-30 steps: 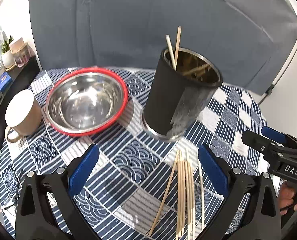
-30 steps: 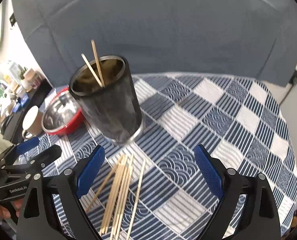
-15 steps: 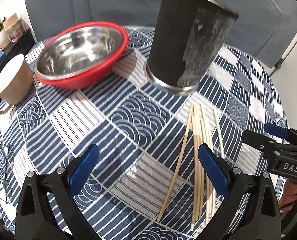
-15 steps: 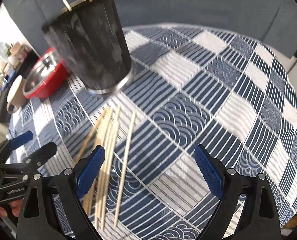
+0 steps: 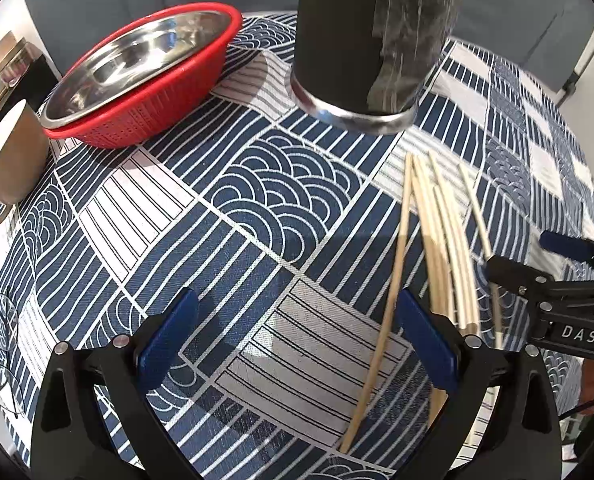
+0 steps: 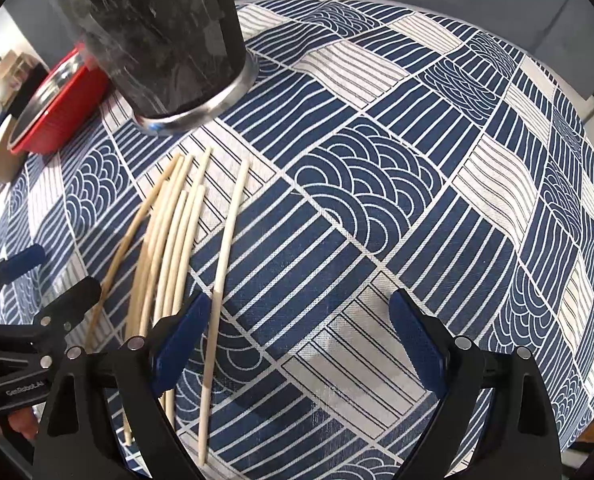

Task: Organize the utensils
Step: 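Move the left gripper back down to the sticks while the right gripper follows, then grasp another wooden stick with the left gripper while the right gripper grasps one, then lift the left gripper's stick over the black holder while the right gripper carries its stick there, then open the left gripper over the black holder while the right gripper opens to drop its stick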

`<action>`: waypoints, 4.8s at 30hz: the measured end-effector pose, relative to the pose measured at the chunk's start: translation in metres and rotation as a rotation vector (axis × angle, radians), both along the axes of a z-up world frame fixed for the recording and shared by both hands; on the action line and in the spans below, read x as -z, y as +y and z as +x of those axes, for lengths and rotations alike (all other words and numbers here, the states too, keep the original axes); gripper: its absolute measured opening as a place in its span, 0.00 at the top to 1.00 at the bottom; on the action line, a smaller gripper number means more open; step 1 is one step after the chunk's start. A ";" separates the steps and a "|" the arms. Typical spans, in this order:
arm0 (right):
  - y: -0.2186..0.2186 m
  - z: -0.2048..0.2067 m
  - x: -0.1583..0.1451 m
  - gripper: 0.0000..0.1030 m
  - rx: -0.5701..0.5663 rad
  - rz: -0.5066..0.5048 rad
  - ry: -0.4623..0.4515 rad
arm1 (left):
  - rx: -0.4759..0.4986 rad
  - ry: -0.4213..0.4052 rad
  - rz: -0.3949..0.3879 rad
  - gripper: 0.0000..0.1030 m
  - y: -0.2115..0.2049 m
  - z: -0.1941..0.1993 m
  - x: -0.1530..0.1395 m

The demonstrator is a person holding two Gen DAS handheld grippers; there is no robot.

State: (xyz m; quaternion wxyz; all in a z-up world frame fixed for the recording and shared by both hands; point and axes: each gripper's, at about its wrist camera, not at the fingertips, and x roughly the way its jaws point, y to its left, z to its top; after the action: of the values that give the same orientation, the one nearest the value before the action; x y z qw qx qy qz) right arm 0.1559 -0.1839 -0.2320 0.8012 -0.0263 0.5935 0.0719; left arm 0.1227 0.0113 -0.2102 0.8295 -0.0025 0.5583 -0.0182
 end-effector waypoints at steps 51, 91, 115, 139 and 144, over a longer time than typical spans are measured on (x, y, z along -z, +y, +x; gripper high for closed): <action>-0.054 -0.007 -0.009 0.96 0.039 -0.093 -0.018 | -0.027 0.111 0.028 0.95 0.008 -0.016 -0.009; -0.032 0.071 -0.216 0.95 -0.027 0.349 -0.457 | -0.026 -0.421 0.199 0.95 -0.001 0.052 -0.216; 0.029 0.150 -0.215 0.95 -0.139 0.551 -0.658 | -0.027 -0.512 -0.292 0.95 0.011 0.131 -0.195; 0.036 0.113 -0.171 0.92 -0.196 0.426 -0.650 | 0.004 -0.606 -0.303 0.82 0.014 0.089 -0.152; 0.032 0.102 -0.186 0.91 -0.194 0.409 -0.673 | -0.014 -0.607 -0.294 0.68 0.022 0.075 -0.162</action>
State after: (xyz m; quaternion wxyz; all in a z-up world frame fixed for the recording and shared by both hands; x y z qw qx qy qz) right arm 0.2578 -0.1524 -0.0461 0.9289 0.0554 0.2664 0.2511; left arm 0.1980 0.0335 -0.0487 0.9488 -0.1201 0.2771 -0.0927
